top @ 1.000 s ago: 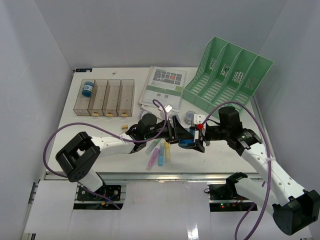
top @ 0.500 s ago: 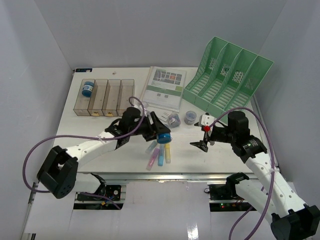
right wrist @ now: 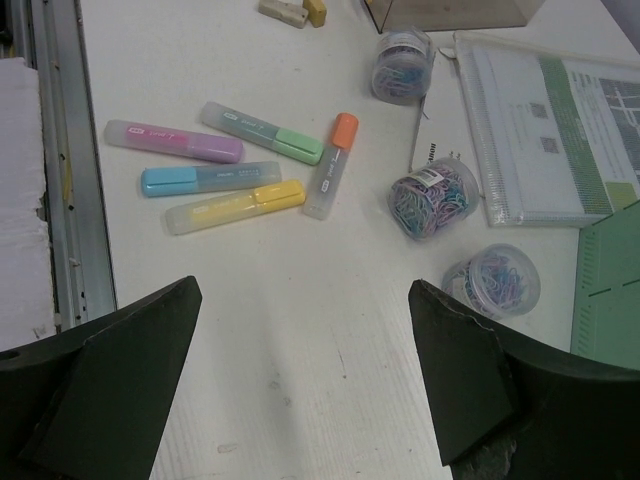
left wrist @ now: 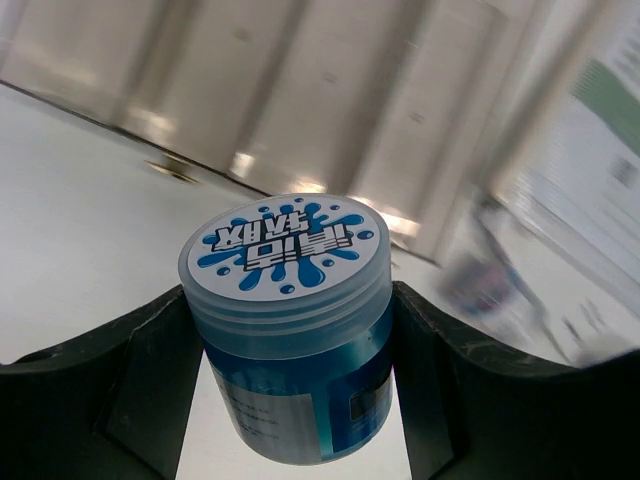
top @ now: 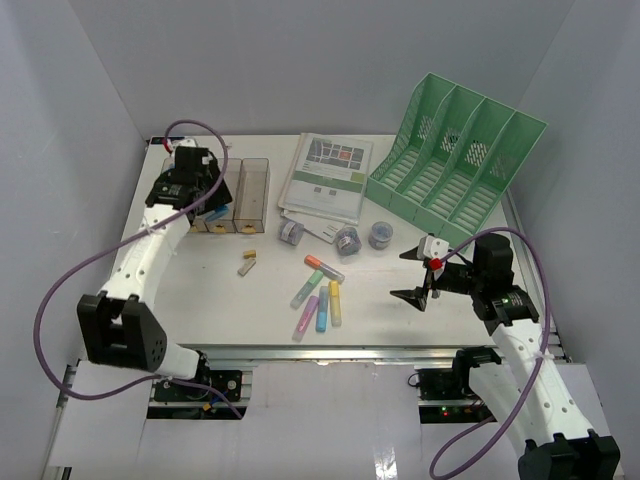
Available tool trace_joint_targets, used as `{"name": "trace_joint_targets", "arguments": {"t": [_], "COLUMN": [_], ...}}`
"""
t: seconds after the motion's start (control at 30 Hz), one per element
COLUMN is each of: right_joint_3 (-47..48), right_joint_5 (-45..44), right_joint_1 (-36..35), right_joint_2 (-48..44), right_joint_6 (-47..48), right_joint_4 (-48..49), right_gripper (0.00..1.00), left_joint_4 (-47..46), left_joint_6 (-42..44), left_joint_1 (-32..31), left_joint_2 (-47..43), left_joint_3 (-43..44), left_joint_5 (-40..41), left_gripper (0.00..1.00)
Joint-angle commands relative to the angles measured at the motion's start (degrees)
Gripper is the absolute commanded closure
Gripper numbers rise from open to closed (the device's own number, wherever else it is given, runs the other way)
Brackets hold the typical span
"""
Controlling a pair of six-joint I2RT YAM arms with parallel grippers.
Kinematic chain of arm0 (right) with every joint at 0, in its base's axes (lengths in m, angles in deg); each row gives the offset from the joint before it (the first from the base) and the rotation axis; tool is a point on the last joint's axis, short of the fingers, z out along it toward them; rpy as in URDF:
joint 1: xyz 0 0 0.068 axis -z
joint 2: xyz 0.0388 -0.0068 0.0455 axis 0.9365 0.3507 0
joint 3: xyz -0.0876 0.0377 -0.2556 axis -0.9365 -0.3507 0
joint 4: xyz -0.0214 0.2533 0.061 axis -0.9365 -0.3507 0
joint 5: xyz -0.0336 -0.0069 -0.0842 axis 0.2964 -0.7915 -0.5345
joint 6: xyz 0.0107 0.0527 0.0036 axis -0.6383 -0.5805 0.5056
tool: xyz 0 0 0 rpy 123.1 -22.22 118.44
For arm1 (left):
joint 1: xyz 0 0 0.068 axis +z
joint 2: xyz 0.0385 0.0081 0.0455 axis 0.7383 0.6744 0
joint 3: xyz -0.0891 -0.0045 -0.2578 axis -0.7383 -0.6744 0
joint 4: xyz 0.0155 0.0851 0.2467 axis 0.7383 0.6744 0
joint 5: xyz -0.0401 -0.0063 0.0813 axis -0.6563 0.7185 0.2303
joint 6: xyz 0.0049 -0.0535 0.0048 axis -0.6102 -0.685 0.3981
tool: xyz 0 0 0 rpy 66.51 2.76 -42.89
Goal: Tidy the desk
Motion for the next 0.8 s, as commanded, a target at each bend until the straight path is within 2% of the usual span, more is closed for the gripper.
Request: {"name": "trace_joint_targets", "arguments": {"t": [0.0,0.2,0.5,0.77], "right_joint_3": [0.38,0.69,1.10,1.17], "right_joint_5": [1.84,0.77,1.30,1.47], "right_joint_1": [0.43,0.53,0.53,0.53], "right_joint_2": [-0.94,-0.41,1.29,2.50], "right_joint_6": [0.07,0.23,0.91,1.18], "right_joint_4": [0.30,-0.18,-1.47,-1.90], "right_gripper": [0.09,0.09,0.09,0.09], "left_joint_4": [2.22,-0.42,-2.94,-3.40], "left_joint_6": [11.10,18.82,23.96,25.11], "left_joint_1": [8.15,10.34,16.39,18.03], "left_joint_2": [9.74,20.31,32.23,38.87], "left_joint_3": [8.34,16.53,29.71,32.68], "left_joint_5": [7.10,13.26,12.10,10.30], "left_gripper": [0.93,0.91,0.91,0.85]}}
